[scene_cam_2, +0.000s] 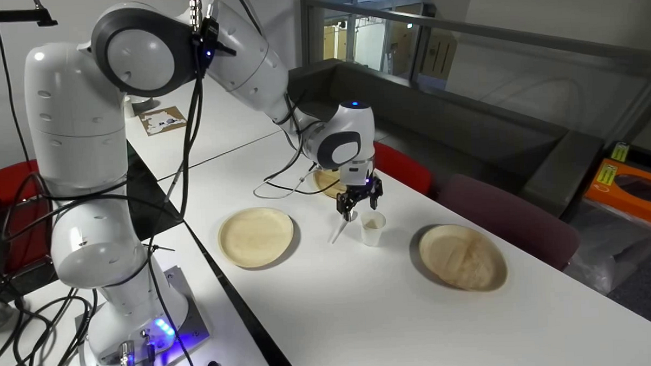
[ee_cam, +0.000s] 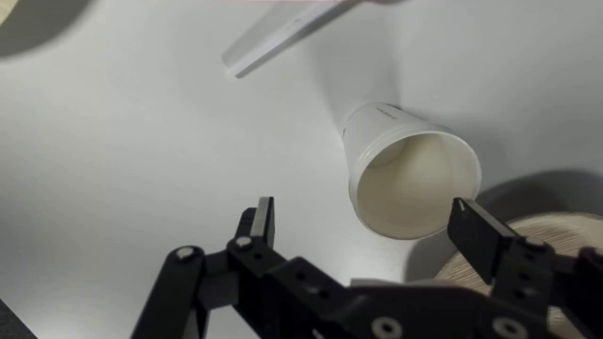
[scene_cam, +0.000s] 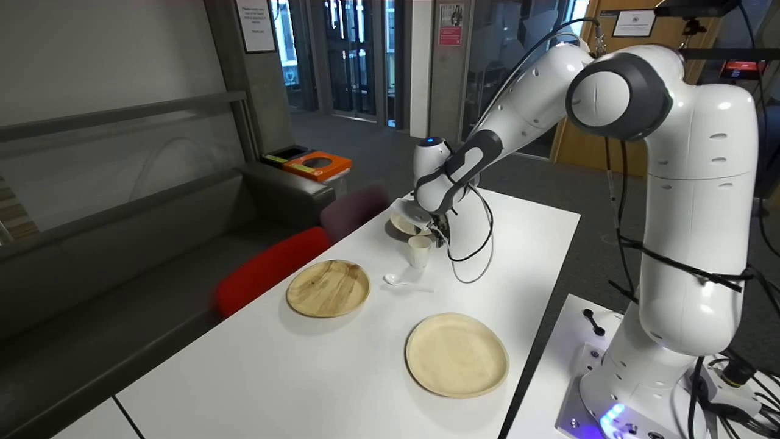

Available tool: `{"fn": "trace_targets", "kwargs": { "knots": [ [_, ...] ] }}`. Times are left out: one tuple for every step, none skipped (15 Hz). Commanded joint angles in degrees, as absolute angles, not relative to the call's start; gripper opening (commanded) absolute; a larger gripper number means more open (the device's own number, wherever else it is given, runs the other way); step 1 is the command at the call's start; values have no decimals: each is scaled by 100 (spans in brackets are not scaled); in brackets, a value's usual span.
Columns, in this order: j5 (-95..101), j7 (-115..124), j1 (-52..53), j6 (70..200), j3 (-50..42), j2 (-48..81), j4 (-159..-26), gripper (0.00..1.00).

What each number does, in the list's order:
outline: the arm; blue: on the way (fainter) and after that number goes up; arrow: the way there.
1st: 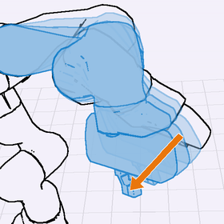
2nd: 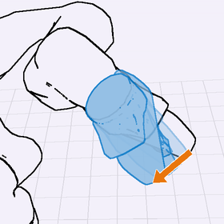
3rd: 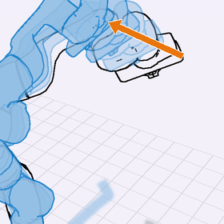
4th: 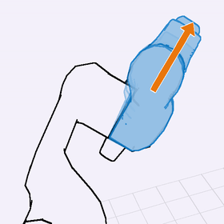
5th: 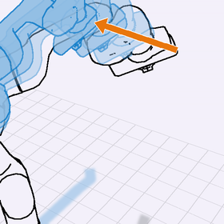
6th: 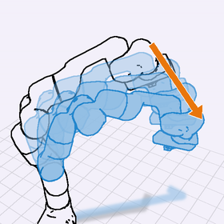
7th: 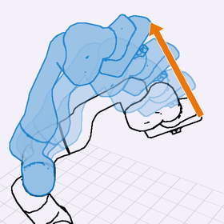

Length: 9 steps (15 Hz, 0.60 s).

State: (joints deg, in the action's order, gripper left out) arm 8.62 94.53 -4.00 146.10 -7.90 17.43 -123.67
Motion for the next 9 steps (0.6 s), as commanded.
{"fn": "trace_targets", "kwargs": {
  "knots": [
    [702,9295,-305,14298,-925,1919,-12042,99],
    [689,9285,-306,14271,-932,1951,-12005,98],
    [677,9282,-308,14241,-941,1991,-11958,97],
    [665,9278,-309,14221,-951,2025,-11921,94],
    [657,9281,-310,14186,-964,2058,-11883,92],
    [646,9279,-310,14150,-975,2092,-11840,93],
    [640,9281,-307,14112,-986,2130,-11793,90],
    [636,9282,-305,14081,-995,2156,-11759,89],
    [641,9290,-299,14056,-1005,2174,-11731,85]
  ]
}}
